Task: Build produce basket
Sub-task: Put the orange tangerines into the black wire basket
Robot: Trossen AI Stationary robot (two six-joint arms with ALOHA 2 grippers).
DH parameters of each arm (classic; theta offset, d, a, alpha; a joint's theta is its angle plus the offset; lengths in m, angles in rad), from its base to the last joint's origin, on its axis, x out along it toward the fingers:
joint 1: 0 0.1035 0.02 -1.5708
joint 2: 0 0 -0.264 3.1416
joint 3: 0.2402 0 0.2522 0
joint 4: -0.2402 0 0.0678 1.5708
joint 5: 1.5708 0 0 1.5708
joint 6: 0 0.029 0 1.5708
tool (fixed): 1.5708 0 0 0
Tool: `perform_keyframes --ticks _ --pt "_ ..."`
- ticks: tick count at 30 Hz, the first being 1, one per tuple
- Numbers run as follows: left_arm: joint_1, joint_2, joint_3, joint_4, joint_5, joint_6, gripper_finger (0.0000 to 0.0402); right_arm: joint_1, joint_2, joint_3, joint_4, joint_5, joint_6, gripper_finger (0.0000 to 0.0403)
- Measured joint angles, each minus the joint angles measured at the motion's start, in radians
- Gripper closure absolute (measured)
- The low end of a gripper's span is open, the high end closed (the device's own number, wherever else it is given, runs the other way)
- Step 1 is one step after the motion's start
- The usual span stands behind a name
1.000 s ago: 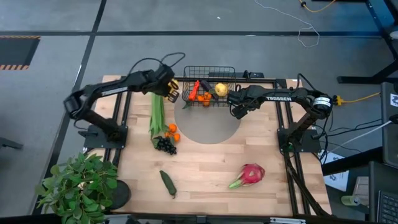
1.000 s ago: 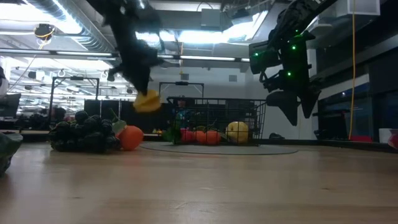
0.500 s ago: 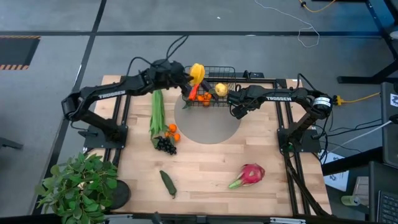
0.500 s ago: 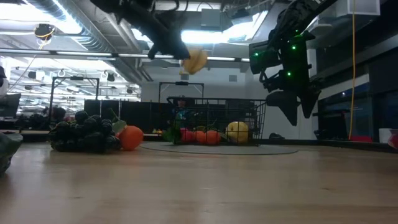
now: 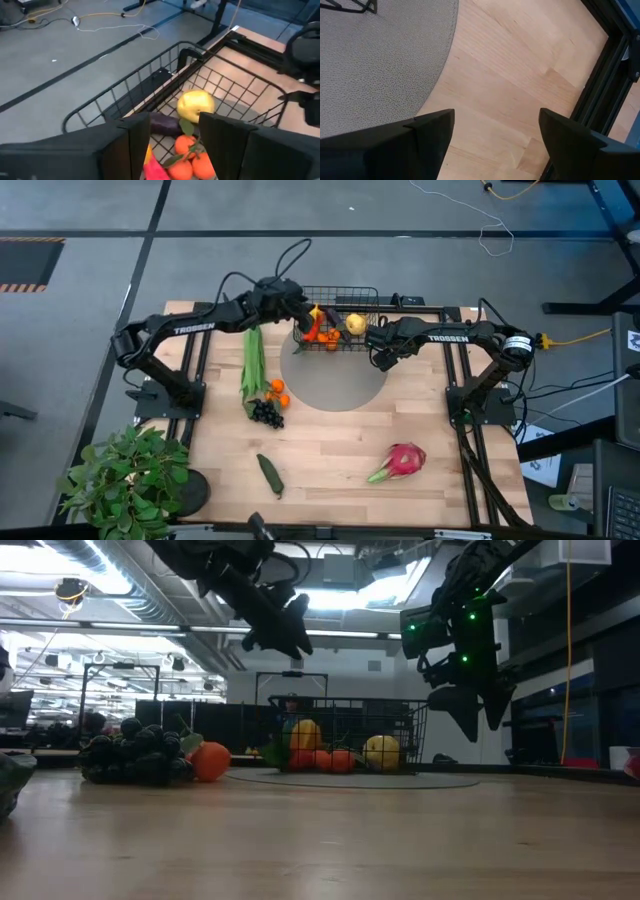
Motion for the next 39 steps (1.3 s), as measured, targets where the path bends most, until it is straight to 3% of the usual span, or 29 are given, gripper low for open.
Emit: perform_keyframes --ticks 5,8,13,21,33,39 --pt "-0.03 -0.057 0.002 -0.079 0.067 -0.003 0.0245 0.0 0.0 0.0 0.0 0.001 -0.007 0.0124" --pt "-0.063 -0.094 0.001 -0.217 0.147 -0.002 0.0246 0.0 0.0 0.0 0.001 0.001 -0.025 0.0124" --pt "-0.146 -0.137 0.001 -0.476 0.164 -0.031 0.0246 0.0 0.0 0.0 0.013 0.001 -0.022 0.0124" --pt "-0.301 -0.133 0.001 -0.638 0.08 -0.063 0.0246 0.0 0.0 0.0 0.042 -0.018 -0.021 0.0124" --pt "-0.429 -0.101 -0.001 -0.954 -0.037 -0.298 0.0246 0.0 0.0 0.0 0.042 -0.054 -0.021 0.0124" --pt "-0.44 -0.065 0.001 -0.949 -0.032 -0.31 0.0246 0.009 0.0 -0.001 0.043 -0.125 -0.018 0.0124"
